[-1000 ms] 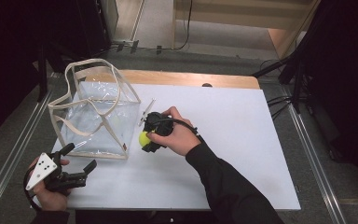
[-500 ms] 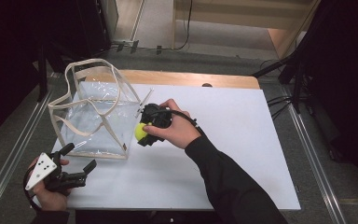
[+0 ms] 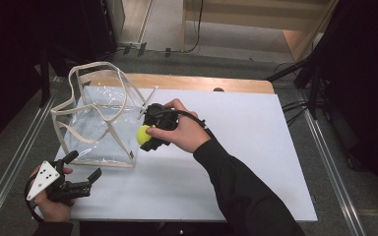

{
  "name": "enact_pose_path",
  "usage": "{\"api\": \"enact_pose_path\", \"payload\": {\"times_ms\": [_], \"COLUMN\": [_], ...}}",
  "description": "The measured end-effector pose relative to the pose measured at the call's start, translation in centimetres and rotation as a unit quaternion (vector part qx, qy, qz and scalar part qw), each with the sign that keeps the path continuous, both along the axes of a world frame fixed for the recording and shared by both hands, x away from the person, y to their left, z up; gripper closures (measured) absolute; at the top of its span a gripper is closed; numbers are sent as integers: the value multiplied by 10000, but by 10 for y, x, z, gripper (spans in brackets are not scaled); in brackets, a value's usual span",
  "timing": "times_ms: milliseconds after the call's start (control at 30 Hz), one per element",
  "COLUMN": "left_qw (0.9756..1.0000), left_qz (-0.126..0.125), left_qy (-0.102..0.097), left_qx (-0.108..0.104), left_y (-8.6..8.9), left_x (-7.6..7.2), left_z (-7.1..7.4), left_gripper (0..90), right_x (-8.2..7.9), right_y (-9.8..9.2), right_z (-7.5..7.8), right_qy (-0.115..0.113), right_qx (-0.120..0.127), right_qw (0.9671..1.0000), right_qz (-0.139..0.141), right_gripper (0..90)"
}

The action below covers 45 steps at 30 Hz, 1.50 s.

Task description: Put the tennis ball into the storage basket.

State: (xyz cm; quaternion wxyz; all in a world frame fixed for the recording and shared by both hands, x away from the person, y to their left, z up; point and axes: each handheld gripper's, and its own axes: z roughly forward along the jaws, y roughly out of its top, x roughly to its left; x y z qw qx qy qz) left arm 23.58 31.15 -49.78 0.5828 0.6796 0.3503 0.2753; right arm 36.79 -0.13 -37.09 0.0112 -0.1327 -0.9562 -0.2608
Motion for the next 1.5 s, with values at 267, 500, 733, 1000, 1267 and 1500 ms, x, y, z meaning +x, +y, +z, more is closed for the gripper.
{"api": "enact_pose_path", "payload": {"times_ms": [267,500,733,1000,1267,1500], "left_qw": [10000,10000,10000,10000,10000,10000], "left_qz": [-1,-3,-7,-9,-11,-3], "left_qy": [5,4,5,7,8,17], "left_qx": [-7,0,3,-1,-3,-27], "left_y": [0,0,0,0,1,1], "left_x": [0,0,0,0,0,0], "left_z": [0,0,0,0,0,0], "left_gripper": [0,0,0,0,0,0], "right_x": [1,2,2,3,3,4], "right_y": [4,5,7,8,9,12], "right_z": [12,22,29,44,57,66], "right_qy": [-8,5,-20,-96,-148,-163], "right_qx": [5,27,27,63,56,51], "right_qw": [10000,10000,9999,9998,9997,9996], "right_qz": [42,79,116,151,164,226], "right_gripper": [237,237,237,237,237,237]}}
